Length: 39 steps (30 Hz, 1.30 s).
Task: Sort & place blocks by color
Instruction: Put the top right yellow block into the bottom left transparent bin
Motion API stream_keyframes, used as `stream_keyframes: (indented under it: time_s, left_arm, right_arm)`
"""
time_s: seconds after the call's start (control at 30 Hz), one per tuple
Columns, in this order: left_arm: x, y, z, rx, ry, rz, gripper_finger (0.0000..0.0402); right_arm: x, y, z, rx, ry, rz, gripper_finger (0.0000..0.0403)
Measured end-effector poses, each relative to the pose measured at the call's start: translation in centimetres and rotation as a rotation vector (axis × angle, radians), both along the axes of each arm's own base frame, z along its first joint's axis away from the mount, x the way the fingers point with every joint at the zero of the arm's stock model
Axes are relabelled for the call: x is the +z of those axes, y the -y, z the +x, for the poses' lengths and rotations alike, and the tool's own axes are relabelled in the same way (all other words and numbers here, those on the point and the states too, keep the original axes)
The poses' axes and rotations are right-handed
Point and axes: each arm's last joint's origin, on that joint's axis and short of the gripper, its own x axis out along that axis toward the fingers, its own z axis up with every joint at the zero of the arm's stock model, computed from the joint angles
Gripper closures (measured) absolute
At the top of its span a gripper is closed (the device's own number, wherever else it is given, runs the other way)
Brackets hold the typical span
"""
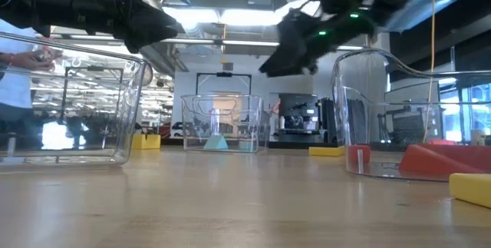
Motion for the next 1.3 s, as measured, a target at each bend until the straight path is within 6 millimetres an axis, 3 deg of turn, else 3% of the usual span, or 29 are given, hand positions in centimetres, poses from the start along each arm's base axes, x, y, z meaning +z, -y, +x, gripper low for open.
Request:
stream_keyframes:
  time_s: [0.13, 0.3, 0.57, 1.3]
  left_arm:
    - [0.0, 0.0, 0.0, 0.002, 0.002, 0.000, 0.0207]
    - [0.1, 0.0, 0.0, 0.006, 0.014, 0.002, 0.0207]
    - [0.2, 0.0, 0.0, 0.007, 0.023, 0.008, 0.0207]
    - [0.2, 0.0, 0.0, 0.003, 0.023, 0.008, 0.0207]
  right_arm:
    - [-0.8, -2.2, -2.6, 0.042, 0.152, 0.008, 0.0211]
    - [-0.9, -3.6, -4.2, 0.101, 0.271, 0.021, 0.0211]
    - [0.0, -4.0, -3.9, 0.129, 0.310, -0.012, 0.0211]
    - [-0.1, -4.0, -3.9, 0.128, 0.287, -0.010, 0.0211]
